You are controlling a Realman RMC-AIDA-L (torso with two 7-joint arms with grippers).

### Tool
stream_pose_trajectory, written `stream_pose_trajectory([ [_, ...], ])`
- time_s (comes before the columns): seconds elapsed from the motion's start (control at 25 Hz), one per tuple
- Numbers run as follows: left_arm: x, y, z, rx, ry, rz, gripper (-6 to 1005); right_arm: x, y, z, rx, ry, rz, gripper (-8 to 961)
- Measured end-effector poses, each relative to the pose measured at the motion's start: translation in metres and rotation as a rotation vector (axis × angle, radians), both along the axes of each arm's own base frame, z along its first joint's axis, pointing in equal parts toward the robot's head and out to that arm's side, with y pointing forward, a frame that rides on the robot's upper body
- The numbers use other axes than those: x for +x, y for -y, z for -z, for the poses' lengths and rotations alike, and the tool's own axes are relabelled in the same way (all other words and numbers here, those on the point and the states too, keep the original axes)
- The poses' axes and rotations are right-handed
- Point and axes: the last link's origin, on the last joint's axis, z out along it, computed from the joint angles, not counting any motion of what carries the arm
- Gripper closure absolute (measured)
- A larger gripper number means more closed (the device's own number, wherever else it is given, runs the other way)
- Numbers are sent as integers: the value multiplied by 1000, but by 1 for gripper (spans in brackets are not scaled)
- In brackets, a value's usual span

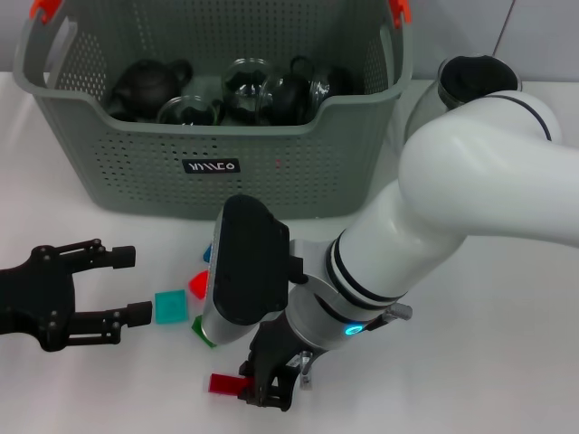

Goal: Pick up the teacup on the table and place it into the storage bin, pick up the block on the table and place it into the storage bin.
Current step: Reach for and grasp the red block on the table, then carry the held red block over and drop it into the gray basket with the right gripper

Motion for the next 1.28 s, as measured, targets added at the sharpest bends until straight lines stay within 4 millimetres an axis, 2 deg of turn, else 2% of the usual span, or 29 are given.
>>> stream_pose_trajectory([
  [0.36,0,0,0,-1,0,0,169,0,0,0,-1,3,-1,752],
  [0.88,0,0,-2,-3,-2,3,169,-5,-1,-5,1,-14,-2,752],
  [1.28,-3,3,-8,-4,-4,0,169,-15,-10,-24,12,-59,34,751],
])
